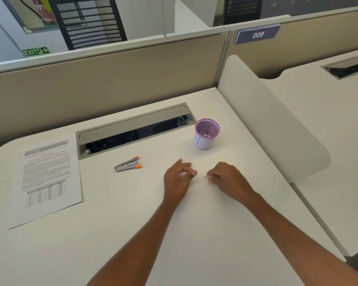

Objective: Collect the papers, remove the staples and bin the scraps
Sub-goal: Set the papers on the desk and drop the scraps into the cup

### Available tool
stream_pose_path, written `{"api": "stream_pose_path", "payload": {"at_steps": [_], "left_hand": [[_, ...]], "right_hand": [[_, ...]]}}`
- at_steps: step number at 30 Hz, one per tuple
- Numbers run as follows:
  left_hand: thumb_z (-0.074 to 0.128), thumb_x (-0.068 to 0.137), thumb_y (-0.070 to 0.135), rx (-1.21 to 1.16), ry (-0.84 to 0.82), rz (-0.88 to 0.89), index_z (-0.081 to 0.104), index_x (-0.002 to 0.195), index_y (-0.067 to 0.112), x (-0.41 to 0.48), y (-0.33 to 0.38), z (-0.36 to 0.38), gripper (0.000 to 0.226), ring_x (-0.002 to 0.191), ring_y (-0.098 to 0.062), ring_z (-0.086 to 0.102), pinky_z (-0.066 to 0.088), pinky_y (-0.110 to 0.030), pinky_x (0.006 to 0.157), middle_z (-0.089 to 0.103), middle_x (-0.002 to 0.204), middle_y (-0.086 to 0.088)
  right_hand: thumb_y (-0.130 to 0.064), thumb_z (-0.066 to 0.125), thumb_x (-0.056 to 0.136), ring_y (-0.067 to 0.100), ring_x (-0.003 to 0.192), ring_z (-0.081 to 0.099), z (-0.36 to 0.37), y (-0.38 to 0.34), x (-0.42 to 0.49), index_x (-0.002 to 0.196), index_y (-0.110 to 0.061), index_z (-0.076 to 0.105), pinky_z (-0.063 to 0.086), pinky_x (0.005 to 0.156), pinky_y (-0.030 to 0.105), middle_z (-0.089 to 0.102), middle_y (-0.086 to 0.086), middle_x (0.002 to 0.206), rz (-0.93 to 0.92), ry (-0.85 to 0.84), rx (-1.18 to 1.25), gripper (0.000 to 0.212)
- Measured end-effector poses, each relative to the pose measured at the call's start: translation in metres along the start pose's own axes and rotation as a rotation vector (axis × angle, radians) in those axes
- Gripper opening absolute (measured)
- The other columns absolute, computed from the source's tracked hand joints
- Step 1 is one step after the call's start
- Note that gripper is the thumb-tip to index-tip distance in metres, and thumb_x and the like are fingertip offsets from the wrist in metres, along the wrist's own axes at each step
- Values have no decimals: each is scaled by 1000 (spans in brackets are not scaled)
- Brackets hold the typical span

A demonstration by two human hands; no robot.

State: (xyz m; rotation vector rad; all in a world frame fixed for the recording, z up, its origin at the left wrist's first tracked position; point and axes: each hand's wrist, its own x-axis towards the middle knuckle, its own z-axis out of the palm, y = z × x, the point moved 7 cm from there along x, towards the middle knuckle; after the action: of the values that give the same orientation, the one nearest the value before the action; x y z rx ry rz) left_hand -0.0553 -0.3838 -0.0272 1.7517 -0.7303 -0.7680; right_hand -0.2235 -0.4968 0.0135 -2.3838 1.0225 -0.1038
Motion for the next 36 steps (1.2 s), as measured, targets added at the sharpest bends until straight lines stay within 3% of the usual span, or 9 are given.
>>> {"api": "stream_pose_path", "payload": {"at_steps": [2,5,10,12,16,22,28,33,36], "left_hand": [[84,93,25,-68,-5,-69,81,88,20,2,2,-3,8,136,0,60,42,-26,111,82,116,13],[87,90,33,-128,7,-141,83,90,24,8,3,-8,10,108,-7,75,56,-32,101,83,100,14],[86,92,32,-175,38,-111,83,89,22,26,23,-15,10,77,2,67,52,-26,82,80,84,15],[86,93,29,-181,34,-91,83,91,23,35,38,-15,7,69,5,64,50,-22,78,76,76,17],[85,93,29,-211,37,-26,83,91,22,55,73,-13,8,70,-4,63,54,-25,74,77,79,13],[87,92,34,-189,39,74,86,96,16,83,111,-1,19,80,-13,70,58,-28,77,83,89,2],[87,91,35,-6,52,79,88,97,17,102,111,20,20,88,-18,76,63,-36,81,83,91,1],[87,91,37,76,44,48,88,100,17,113,105,30,22,95,-18,76,63,-37,82,83,96,0],[85,93,39,110,50,36,88,103,16,117,103,33,25,98,-21,76,61,-34,79,83,99,-2]], "right_hand": [[-25,71,99,25,107,66,12,2,-6,123,-24,78,52,86,39,65,1,107,11,-80,-82,25],[-30,65,102,22,110,61,18,-3,-5,129,-30,73,47,79,36,62,-2,109,-26,-106,-175,28],[-15,59,98,25,100,64,19,-17,5,96,-26,72,35,68,32,52,-7,93,-97,-112,-347,18],[-8,58,93,27,97,64,19,-21,9,92,-23,70,32,67,32,58,-3,96,-111,-119,-379,20],[-6,61,85,31,97,66,19,-27,14,94,-20,70,36,67,34,65,0,103,-132,-129,-432,19],[-13,58,92,34,100,68,18,-33,18,106,-16,70,38,73,34,66,5,113,-81,-182,-550,18],[-14,53,93,33,82,59,15,-31,17,91,-15,66,39,70,35,69,7,104,-24,-171,-463,14],[-19,53,92,34,86,67,17,-23,11,92,-12,67,50,72,38,68,6,98,9,-125,-379,16],[-20,53,92,33,81,64,20,-20,10,93,-11,64,45,67,37,67,7,96,13,-110,-348,14]]}}
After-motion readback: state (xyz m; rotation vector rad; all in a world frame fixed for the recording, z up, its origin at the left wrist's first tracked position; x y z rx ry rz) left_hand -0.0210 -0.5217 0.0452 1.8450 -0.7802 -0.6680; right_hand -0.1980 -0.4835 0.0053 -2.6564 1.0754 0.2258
